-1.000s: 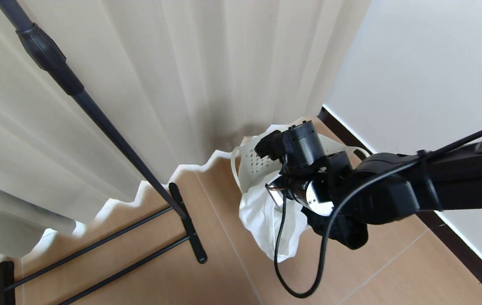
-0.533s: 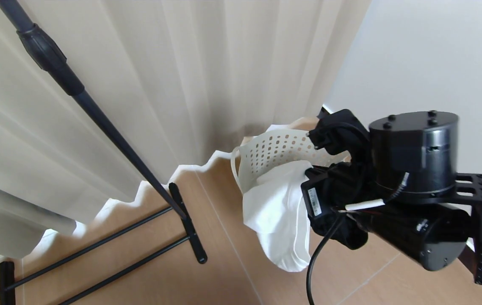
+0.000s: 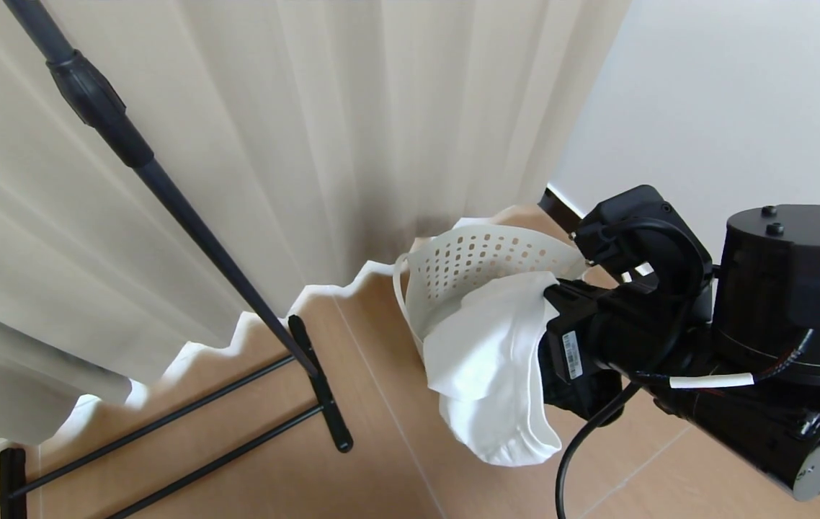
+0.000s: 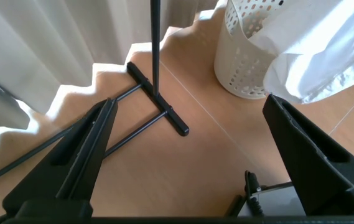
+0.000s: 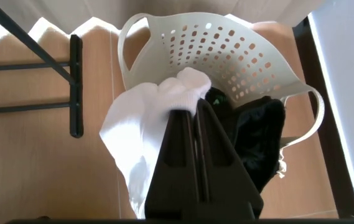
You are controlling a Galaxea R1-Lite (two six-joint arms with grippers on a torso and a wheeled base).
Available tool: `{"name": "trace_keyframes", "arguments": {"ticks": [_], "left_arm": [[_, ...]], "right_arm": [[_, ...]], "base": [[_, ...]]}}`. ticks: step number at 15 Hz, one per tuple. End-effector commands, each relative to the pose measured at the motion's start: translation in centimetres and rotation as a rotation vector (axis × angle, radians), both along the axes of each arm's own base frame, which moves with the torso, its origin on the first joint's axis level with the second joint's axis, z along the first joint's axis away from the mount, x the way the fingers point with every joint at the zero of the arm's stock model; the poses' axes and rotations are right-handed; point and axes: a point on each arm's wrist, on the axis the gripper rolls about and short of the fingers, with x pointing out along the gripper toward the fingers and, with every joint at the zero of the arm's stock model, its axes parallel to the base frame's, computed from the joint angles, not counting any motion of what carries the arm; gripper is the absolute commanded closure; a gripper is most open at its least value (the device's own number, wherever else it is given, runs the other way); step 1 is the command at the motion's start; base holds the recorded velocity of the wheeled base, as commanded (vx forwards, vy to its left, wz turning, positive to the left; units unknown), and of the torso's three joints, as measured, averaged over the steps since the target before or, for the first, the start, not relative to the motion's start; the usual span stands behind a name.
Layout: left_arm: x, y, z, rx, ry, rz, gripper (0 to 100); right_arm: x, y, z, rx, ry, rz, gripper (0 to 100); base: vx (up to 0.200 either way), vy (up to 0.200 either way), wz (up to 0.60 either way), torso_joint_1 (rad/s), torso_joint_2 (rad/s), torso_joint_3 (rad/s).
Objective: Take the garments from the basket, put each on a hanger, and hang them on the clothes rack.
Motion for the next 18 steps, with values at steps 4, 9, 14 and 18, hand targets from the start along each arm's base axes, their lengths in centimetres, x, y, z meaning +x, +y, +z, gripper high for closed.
{"name": "trace_keyframes", "arguments": {"ticks": [4, 9, 14, 18], "left_arm": [[0.0, 0.0, 0.0, -0.001, 0.0, 0.001, 0], [0.0, 0.0, 0.0, -0.001, 0.0, 0.001, 0], [0.0, 0.0, 0.0, -0.001, 0.0, 0.001, 0], [0.0, 0.0, 0.0, -0.001, 0.0, 0.001, 0]], "right_arm": [[-0.2, -0.3, 0.1, 0.001, -0.002, -0.003, 100], [-0.3, -0.5, 0.1, -0.004, -0.005, -0.004, 100], [0.3, -1.3, 0.3, 0.001, -0.011, -0.038, 100], [0.1, -1.5, 0.3, -0.001, -0.012, -0.034, 100]], "base": [[0.0, 0.0, 0.0, 0.002, 0.0, 0.187], [0.0, 0.0, 0.0, 0.001, 0.0, 0.194], [0.0, 0.0, 0.0, 0.011, -0.1, 0.115], [0.0, 0.0, 0.0, 0.057, -0.41, -0.134]]}}
